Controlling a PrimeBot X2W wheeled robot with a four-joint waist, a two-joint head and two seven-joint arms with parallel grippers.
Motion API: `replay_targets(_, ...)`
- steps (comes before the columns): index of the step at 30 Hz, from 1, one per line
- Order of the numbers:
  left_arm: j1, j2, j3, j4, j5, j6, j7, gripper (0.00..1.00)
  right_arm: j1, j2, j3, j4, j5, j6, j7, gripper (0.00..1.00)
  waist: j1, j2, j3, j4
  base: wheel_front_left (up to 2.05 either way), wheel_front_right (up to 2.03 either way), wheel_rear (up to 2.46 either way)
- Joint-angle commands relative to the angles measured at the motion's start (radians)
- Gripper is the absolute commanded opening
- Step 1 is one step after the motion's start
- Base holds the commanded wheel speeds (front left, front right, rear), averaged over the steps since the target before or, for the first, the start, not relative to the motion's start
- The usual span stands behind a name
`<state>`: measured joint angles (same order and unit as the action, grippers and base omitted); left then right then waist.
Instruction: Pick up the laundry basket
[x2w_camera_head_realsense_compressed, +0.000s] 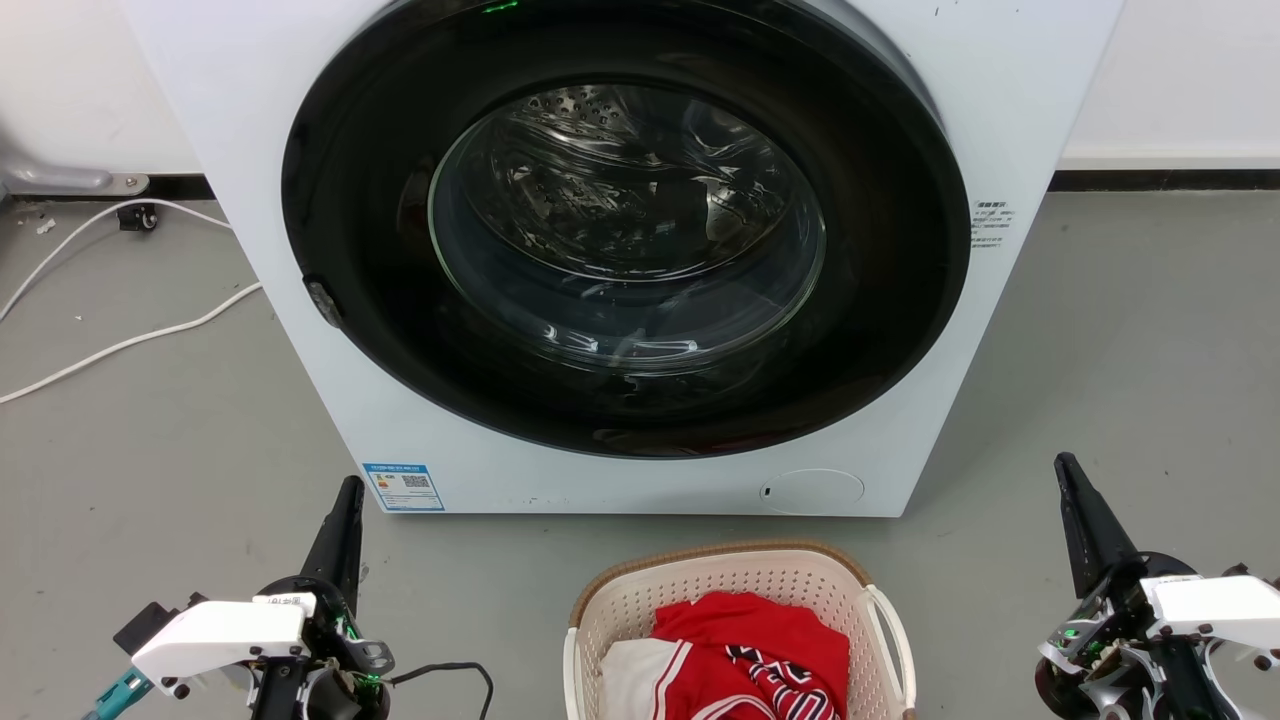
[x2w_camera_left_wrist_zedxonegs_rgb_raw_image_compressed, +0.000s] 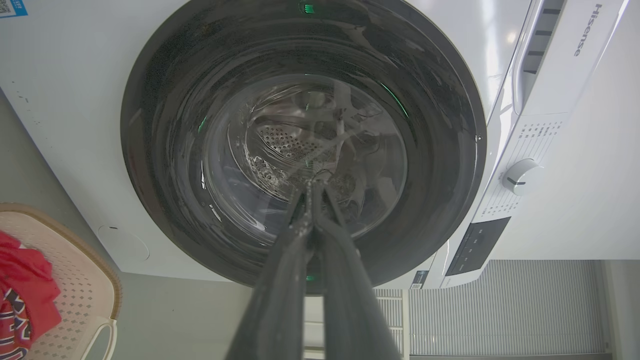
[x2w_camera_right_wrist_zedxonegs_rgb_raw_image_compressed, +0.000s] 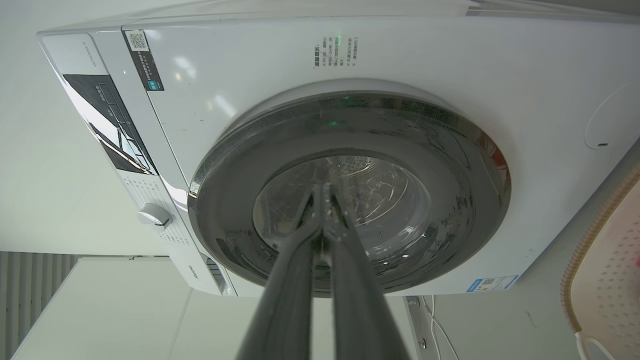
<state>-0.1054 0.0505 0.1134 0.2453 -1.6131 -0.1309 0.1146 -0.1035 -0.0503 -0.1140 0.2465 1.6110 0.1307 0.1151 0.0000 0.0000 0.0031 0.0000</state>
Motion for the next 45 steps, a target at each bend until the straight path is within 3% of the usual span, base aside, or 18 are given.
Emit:
replay_targets(1, -0.008, -0.001, 0.002, 0.000, 0.000, -0.002, 0.002, 0.00, -0.011, 0.000, 0.000, -0.004, 0.004, 0.000, 0.000, 0.00, 0.0000, 0.0000, 0.000, 0.000, 0.00, 0.00, 0.00)
replay_targets(26, -0.008, -0.001, 0.002, 0.000, 0.000, -0.002, 0.002, 0.00, -0.011, 0.000, 0.000, -0.004, 0.004, 0.000, 0.000, 0.00, 0.0000, 0.0000, 0.000, 0.000, 0.00, 0.00, 0.00)
replay_targets(27, 0.000, 0.000, 0.000, 0.000, 0.000, 0.000, 0.000, 1.00, 0.000, 0.000, 0.000, 0.000, 0.000, 0.000, 0.000, 1.00, 0.0000, 0.0000, 0.000, 0.000, 0.00, 0.00, 0.00)
replay_targets(35, 0.023, -0.002, -0.011, 0.003, 0.026, 0.000, -0.027, 1.00, 0.024, 0.001, -0.004, 0.021, -0.025, 0.000, -0.027, 1.00, 0.0000, 0.0000, 0.001, 0.000, 0.00, 0.00, 0.00)
replay_targets(45, 0.030, -0.002, -0.008, -0.032, 0.207, 0.008, -0.076, 1.00, 0.041, 0.001, -0.011, -0.044, -0.243, 0.000, -0.075, 1.00, 0.0000, 0.0000, 0.001, 0.001, 0.00, 0.00, 0.00)
